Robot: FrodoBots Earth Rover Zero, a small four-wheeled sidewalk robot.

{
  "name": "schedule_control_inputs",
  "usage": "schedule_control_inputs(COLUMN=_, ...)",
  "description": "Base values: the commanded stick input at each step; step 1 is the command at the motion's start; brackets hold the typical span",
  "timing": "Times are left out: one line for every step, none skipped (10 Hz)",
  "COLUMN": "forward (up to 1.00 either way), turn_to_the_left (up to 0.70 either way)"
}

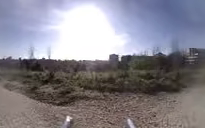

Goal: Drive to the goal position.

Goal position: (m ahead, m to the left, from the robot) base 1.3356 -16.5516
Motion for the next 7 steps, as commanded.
schedule_control_inputs(forward=0.00, turn_to_the_left=-0.50)
schedule_control_inputs(forward=0.00, turn_to_the_left=-0.50)
schedule_control_inputs(forward=0.00, turn_to_the_left=-0.50)
schedule_control_inputs(forward=0.00, turn_to_the_left=-0.50)
schedule_control_inputs(forward=0.00, turn_to_the_left=-0.50)
schedule_control_inputs(forward=0.00, turn_to_the_left=-0.50)
schedule_control_inputs(forward=0.00, turn_to_the_left=-0.50)
